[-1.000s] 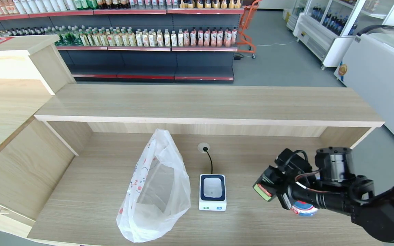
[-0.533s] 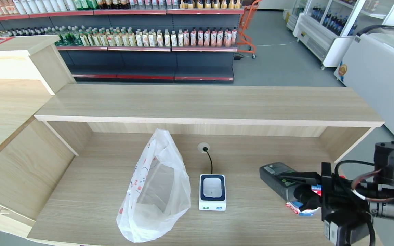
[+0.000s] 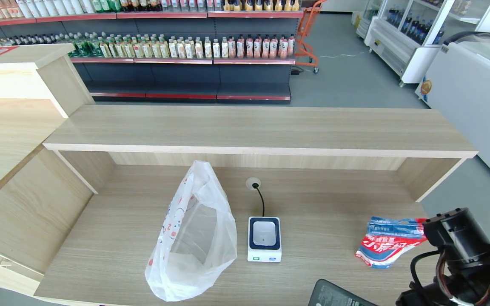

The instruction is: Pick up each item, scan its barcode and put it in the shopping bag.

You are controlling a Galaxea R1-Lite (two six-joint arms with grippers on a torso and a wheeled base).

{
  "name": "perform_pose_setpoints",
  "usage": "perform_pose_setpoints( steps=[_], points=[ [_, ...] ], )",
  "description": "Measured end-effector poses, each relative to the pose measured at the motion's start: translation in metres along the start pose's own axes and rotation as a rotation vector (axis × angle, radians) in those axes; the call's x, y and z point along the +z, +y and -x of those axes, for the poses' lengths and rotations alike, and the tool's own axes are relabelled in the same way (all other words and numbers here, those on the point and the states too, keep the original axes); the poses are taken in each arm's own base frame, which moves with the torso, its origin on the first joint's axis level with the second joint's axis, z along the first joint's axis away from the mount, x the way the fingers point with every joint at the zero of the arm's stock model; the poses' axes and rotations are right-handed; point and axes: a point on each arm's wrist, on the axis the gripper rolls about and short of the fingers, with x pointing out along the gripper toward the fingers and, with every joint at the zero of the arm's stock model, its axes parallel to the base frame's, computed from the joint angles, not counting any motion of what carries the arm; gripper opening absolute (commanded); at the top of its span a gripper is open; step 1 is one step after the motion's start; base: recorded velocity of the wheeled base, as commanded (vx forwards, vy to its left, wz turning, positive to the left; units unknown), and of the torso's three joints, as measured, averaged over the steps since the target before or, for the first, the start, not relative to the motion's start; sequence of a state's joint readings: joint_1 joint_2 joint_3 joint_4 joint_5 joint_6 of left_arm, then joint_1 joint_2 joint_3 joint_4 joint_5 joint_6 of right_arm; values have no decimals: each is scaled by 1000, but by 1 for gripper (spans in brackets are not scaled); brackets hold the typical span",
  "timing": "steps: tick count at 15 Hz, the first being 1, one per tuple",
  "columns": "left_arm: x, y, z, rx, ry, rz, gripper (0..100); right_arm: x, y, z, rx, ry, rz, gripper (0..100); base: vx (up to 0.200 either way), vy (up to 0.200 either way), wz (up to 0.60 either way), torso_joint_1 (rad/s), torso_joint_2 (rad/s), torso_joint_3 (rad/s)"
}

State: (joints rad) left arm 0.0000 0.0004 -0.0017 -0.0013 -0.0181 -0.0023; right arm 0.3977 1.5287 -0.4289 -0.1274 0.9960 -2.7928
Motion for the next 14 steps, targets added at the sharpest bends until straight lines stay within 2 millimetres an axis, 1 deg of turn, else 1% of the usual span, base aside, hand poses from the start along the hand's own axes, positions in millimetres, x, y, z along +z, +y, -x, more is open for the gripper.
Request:
perform_pose_setpoints(
  steps=[3,5,9,10,14],
  points=[
    [0,0,0,0,0,0,100,-1,-2,-4,-12,-19,19,0,0,0,0,0,0,0],
    [0,0,0,0,0,0,100,-1,-4,-4,-60,-34,27,0,0,0,0,0,0,0],
    [0,0,0,1,0,0,100,-8,-12,-2,-159,-13,124,0,0,0,0,0,0,0],
    [0,0,0,0,0,0,100,-11,-14,-2,-167,0,150,0,0,0,0,0,0,0],
    [0,0,0,0,0,0,100,-8,-14,-1,-169,-1,150,0,0,0,0,0,0,0]
  ],
)
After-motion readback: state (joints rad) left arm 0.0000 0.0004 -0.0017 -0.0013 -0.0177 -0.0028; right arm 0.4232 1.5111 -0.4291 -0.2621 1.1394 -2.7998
